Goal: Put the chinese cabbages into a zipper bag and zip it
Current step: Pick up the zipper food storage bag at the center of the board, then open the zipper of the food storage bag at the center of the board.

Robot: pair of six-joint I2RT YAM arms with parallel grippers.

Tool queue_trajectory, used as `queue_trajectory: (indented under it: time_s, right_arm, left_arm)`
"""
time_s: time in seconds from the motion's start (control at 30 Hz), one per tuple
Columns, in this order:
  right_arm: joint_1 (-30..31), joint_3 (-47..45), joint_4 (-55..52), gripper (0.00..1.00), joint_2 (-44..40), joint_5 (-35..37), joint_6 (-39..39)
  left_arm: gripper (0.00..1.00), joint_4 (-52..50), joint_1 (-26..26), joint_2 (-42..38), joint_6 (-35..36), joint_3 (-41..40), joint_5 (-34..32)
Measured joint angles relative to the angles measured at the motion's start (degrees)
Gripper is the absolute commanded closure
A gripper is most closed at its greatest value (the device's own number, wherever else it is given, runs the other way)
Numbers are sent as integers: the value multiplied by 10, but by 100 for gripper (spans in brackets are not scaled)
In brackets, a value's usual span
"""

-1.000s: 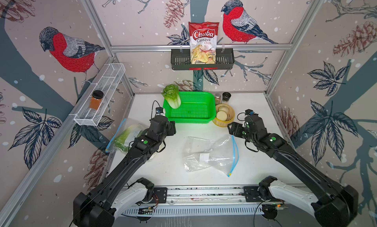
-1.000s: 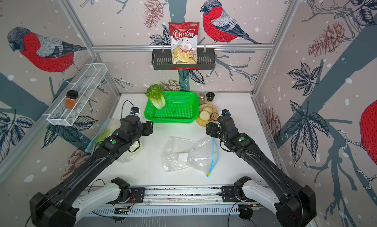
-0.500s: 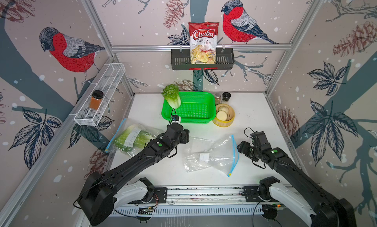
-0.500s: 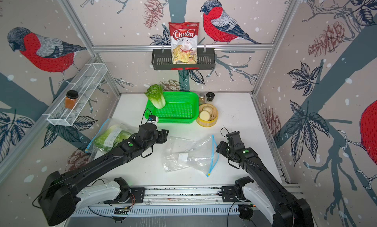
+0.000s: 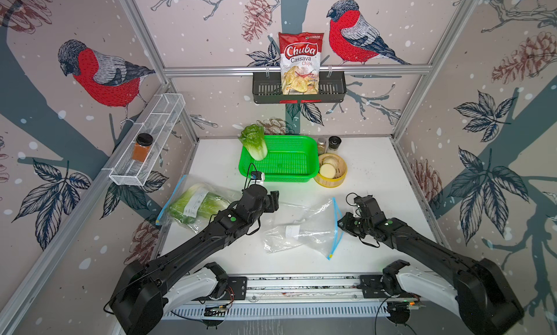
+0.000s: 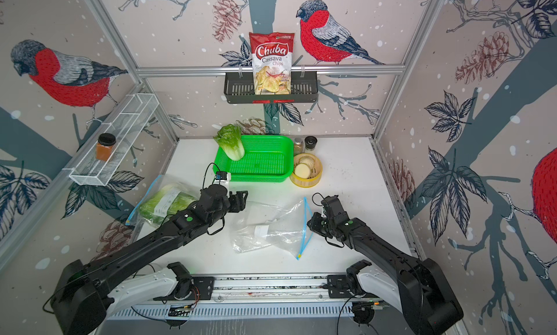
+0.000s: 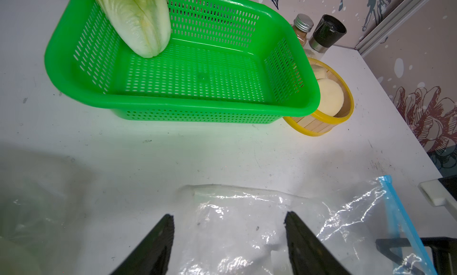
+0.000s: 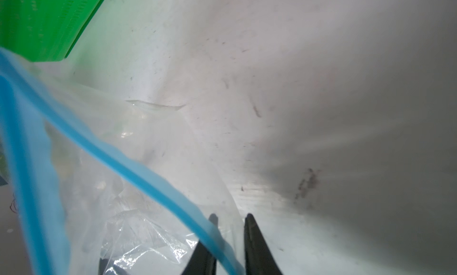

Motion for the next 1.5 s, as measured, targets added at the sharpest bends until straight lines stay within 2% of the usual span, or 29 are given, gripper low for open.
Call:
queue_trajectory:
  time_s: [0.23,0.43,0.8,0.97,1.2,1.37,1.4,1.5]
  right_arm:
    - [89,97,97,96,90,-6,33]
    - [111,192,136,97,167,-28,40]
    - [113,351,82,95,176,-62,9]
    - [120,400,43,95,183,-61,-4]
    - [134,440,12,95,185,-45,-11]
    - [141,456,-3,94,189,-27,-20]
    - [141,459,-7,93,189,-24,-21]
    - [141,464,-18,92,188,-12,-31]
  left_arm:
    - [29,-20,0,-5,9,31,-31]
    - [29,-63,-3,-5,14,78,-37]
    - [29,-154,-31,-18,8,186,-37]
    - [29,-182,-64,8,9,252,-37]
    - [31,-216,-79,56,9,287,-35]
    - [42,-236,-84,69,9,279,-35]
    - [47,-236,-85,70,9,274,-34]
    - [70,-244,-85,72,9,260,-37]
